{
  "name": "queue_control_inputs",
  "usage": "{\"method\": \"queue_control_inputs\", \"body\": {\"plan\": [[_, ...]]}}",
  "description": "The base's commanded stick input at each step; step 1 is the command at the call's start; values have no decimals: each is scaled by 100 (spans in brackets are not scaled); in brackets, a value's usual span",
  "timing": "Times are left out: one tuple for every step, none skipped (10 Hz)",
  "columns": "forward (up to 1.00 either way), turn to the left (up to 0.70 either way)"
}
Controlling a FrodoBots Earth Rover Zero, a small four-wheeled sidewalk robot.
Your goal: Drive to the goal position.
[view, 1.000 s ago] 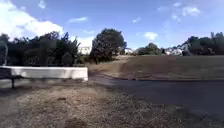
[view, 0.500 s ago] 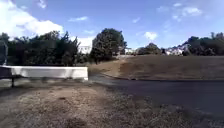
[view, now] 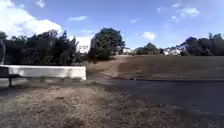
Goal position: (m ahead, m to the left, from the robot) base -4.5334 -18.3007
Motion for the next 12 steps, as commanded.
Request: {"method": "queue_control_inputs", "body": {"plan": [[7,-12],[27,-20],[45,-27],[45,-27],[45,-27],[45,-27],[45,-27],[45,-27],[45,-27],[45,-27],[45,-27],[45,-27]]}}
